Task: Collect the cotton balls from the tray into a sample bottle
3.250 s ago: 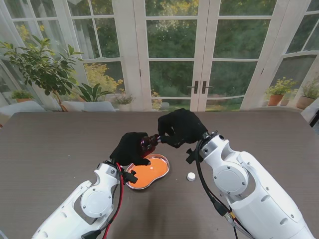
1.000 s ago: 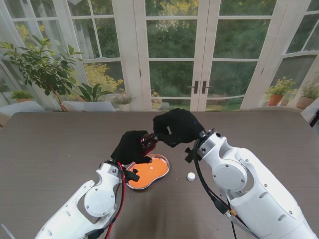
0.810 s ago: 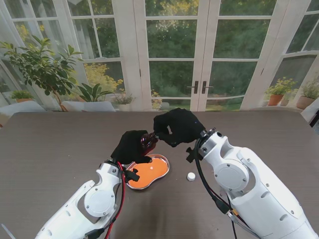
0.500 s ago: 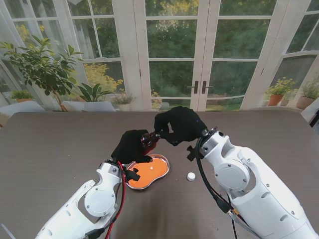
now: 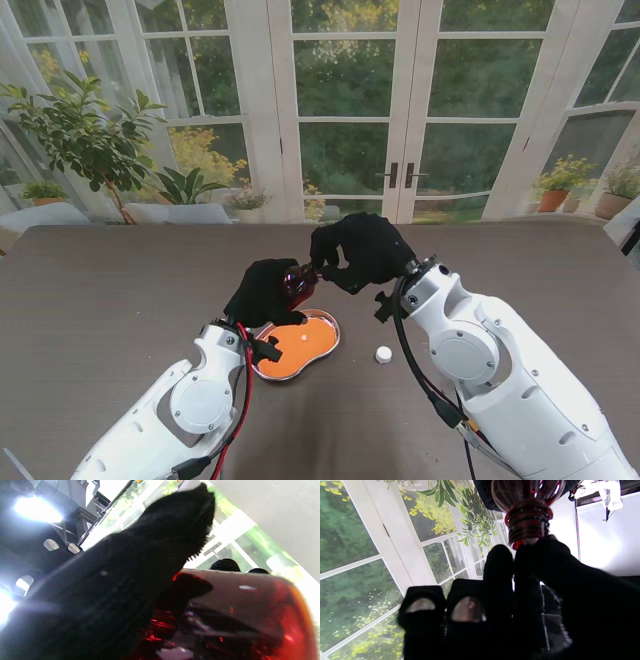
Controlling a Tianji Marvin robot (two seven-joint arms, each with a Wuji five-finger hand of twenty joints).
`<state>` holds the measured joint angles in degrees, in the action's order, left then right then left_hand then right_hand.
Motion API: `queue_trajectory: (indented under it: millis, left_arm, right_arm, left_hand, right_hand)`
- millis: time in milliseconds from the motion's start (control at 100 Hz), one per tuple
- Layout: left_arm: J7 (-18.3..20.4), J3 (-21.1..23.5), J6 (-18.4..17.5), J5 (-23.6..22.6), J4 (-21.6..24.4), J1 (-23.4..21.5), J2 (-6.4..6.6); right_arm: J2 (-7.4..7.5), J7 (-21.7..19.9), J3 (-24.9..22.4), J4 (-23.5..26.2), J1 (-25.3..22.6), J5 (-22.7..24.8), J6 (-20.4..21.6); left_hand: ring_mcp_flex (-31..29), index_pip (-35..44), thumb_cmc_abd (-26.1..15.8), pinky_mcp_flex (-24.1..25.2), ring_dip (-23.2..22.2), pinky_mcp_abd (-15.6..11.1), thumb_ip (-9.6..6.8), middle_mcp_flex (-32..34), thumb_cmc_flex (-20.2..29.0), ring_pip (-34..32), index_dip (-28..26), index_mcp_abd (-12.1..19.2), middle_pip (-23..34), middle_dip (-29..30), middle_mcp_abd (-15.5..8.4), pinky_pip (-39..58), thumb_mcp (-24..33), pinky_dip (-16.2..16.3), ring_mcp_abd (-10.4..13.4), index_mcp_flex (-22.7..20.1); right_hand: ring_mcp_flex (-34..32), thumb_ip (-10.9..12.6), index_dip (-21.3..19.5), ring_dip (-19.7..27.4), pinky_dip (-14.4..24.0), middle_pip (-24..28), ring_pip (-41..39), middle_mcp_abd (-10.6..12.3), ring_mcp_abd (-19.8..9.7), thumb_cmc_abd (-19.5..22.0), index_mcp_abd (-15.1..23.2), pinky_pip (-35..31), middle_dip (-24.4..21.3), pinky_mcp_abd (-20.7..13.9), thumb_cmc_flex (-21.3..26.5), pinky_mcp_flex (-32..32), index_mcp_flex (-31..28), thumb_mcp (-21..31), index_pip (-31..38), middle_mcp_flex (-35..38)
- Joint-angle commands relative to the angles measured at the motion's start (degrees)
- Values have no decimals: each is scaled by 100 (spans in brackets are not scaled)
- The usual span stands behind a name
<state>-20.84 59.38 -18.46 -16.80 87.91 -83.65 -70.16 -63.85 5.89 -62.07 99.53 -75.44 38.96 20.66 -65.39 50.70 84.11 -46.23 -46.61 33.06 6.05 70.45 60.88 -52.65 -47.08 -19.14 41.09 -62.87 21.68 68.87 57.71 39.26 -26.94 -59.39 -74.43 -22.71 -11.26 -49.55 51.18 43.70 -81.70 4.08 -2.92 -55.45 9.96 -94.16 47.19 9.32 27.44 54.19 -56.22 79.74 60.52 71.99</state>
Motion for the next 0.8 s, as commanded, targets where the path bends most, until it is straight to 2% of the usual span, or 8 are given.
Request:
queue_trajectory:
  millis: [0,170,310,380,470,590,700,790]
  left_arm:
    - [82,-4,8,32,25,12,-47]
    - [78,-5,7,34,26,11,-48]
    - [63,7,14,31,34,4,-51]
    - [52,11,17,28,41,-2,-52]
    - [40,19,20,25,51,-11,-54]
    - [31,26,27,28,62,-20,-55]
    - [34,30,31,28,71,-27,-53]
    - [46,39,37,24,82,-35,-48]
  right_arm:
    - [-54,104,99,-71,-7,132,6]
    - [-76,129,214,-121,34,74,-63]
    - [-71,103,227,-94,29,78,-130]
    - [-64,50,210,-74,21,53,-152]
    - [-62,-2,168,-59,-2,-34,-135]
    - [-58,-36,114,-56,-33,-104,-62]
    - [-61,-9,87,-64,-45,-109,-16]
    - [-64,18,70,-64,-47,-92,-12]
  left_hand:
    - [-673,1740,-6059,-647,-374,138,-203,487,520,-2739,-308,359,642,-285,210,3471,424,248,-250,-583]
    - [-673,1744,-6060,-647,-374,138,-203,490,518,-2739,-310,372,645,-286,205,3471,421,248,-250,-584]
    - [-673,1740,-6058,-647,-374,138,-203,493,517,-2739,-309,365,646,-286,200,3471,426,248,-250,-580]
    - [-673,1742,-6058,-647,-374,138,-203,493,517,-2739,-310,365,646,-286,202,3471,427,248,-250,-583]
    - [-673,1742,-6057,-647,-374,138,-203,493,516,-2739,-310,364,645,-286,206,3471,427,248,-250,-583]
    - [-673,1739,-6057,-647,-374,138,-203,497,516,-2739,-308,361,647,-287,204,3471,430,248,-250,-582]
    - [-673,1740,-6056,-647,-374,138,-202,496,514,-2739,-309,365,646,-287,208,3471,428,248,-250,-586]
    - [-673,1738,-6055,-647,-374,138,-203,495,516,-2739,-308,364,645,-287,211,3471,430,248,-250,-585]
  right_hand:
    - [-124,-24,26,1,122,63,-201,-38,-273,-110,-2,-201,-56,-120,5,129,-204,179,187,245]
    - [-122,-169,-293,-18,91,338,-244,-36,-290,-547,-154,-199,119,-80,-139,125,-152,-40,425,278]
    - [-123,-321,-731,1,90,603,-221,34,-336,-560,-90,-190,269,-92,-615,80,100,-152,731,132]
    - [-124,-324,-768,20,97,590,-192,6,-314,-304,-105,-185,210,-100,-848,50,133,-116,736,67]
    - [-120,-95,-372,44,120,335,-156,-94,-242,226,-203,-177,-33,-76,-481,12,141,-102,534,50]
    - [-120,234,-152,70,124,100,-86,-120,-266,563,-336,-160,-104,-80,151,-9,175,172,240,-12]
    - [-119,271,-65,85,118,-97,-32,-111,-290,270,-256,-128,-130,-112,468,-33,179,437,67,-87]
    - [-124,252,-136,117,115,-177,54,-58,-338,-26,47,-106,-102,-141,662,-55,233,422,76,-202]
